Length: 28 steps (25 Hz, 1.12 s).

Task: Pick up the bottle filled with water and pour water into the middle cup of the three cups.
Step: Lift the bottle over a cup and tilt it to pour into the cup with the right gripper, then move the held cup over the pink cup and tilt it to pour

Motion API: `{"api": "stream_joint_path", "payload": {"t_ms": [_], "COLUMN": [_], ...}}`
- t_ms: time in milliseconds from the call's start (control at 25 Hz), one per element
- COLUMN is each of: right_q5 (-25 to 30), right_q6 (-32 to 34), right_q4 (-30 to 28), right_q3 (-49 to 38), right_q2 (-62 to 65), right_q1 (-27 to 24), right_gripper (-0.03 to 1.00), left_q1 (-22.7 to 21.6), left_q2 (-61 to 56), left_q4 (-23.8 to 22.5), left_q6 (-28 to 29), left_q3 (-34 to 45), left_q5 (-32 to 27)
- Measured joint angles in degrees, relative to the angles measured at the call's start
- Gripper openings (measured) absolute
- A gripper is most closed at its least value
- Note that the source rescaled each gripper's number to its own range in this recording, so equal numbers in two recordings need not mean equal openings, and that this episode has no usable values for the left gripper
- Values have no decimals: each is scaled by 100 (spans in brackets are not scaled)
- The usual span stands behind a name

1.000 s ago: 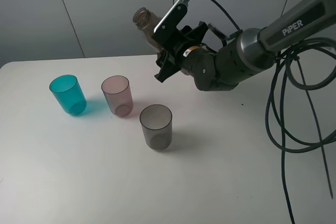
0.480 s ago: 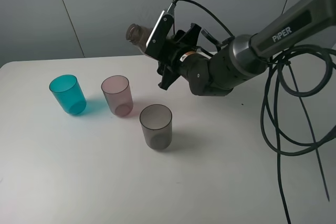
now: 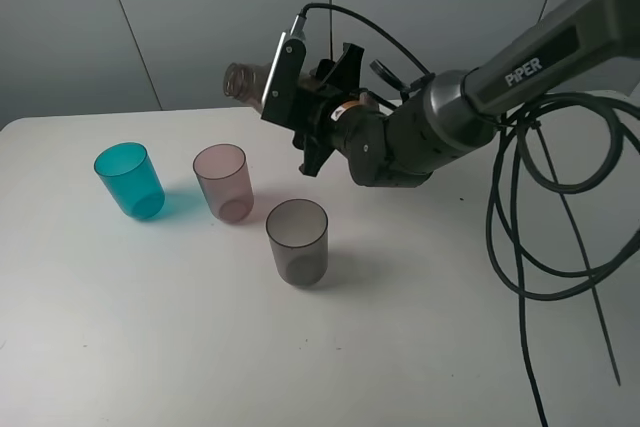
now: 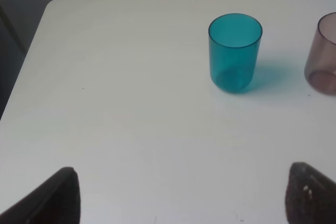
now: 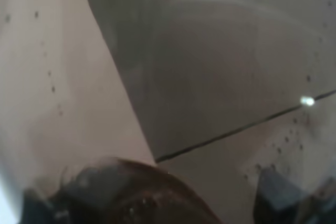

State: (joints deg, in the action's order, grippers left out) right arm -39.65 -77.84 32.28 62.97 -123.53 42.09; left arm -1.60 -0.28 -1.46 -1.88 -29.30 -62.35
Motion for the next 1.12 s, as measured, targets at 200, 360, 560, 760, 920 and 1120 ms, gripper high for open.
{"api": "stream_joint_path", "payload": {"t_ms": [200, 360, 560, 760, 920, 1120], "right_q5": [46, 31, -61, -61, -106, -106], "right_q6": [-155, -416, -795, -1179, -1490, -1673], "right_q4": [34, 34, 125, 350, 350, 286], "right_q3": [112, 159, 211, 286, 298, 298], "right_q2": [-195, -218, -290, -355, -355, -355], "right_q1": [23, 50, 50, 50, 50, 50], "right_gripper": [0, 0, 0, 0, 0, 0], "left_q1": [0, 0, 0, 0, 0, 0], "left_q2": [0, 0, 0, 0, 0, 0], "left_q4": [0, 0, 0, 0, 0, 0], "left_q6": [0, 0, 0, 0, 0, 0], "left_q3": [0, 0, 0, 0, 0, 0], "left_q5": [0, 0, 0, 0, 0, 0]}}
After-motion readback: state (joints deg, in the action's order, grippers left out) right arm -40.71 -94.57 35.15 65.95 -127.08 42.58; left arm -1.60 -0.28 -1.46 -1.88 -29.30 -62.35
